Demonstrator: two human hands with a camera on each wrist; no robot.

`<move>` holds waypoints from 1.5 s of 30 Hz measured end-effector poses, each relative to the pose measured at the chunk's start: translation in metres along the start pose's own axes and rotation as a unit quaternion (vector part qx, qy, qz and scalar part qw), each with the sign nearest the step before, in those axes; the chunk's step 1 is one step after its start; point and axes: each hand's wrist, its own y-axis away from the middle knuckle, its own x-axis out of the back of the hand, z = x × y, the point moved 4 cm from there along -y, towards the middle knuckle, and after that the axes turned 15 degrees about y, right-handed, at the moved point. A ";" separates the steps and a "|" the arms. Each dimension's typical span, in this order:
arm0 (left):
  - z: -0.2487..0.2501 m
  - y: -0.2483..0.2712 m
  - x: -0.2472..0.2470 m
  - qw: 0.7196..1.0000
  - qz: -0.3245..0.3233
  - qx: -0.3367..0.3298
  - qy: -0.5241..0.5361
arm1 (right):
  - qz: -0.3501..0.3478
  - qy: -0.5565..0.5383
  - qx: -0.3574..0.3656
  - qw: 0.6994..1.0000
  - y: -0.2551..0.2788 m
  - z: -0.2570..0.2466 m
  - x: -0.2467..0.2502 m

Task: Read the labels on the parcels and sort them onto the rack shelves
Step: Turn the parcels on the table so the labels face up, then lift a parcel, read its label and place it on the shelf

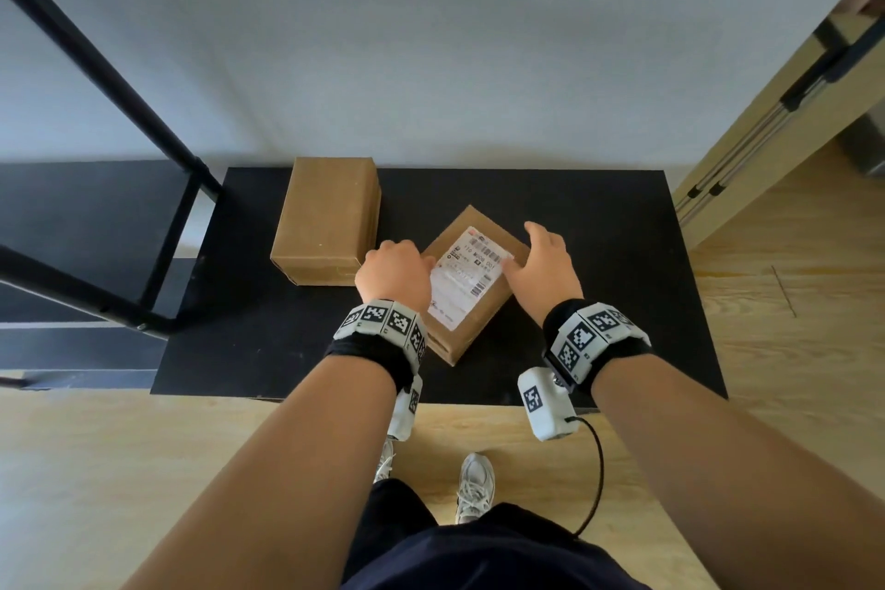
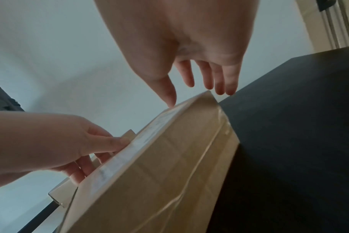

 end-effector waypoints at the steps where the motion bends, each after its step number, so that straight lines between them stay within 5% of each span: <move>1: -0.002 0.000 -0.001 1.000 -0.004 0.009 0.006 | -0.009 -0.006 -0.007 1.000 0.001 0.000 -0.001; 8: -0.011 0.004 -0.010 0.987 -0.036 0.073 0.135 | -0.106 0.008 0.006 0.994 0.002 -0.006 -0.019; 20: -0.020 0.006 -0.018 0.918 -0.090 0.116 0.368 | -0.150 -0.023 -0.012 0.988 -0.002 -0.009 -0.024; 31: 0.019 0.018 0.068 0.849 0.011 0.012 0.528 | -0.030 -0.150 0.067 0.986 0.012 -0.048 0.071; 45: 0.068 0.055 0.183 0.783 0.080 -0.161 0.596 | 0.121 -0.253 0.186 0.942 0.061 -0.093 0.190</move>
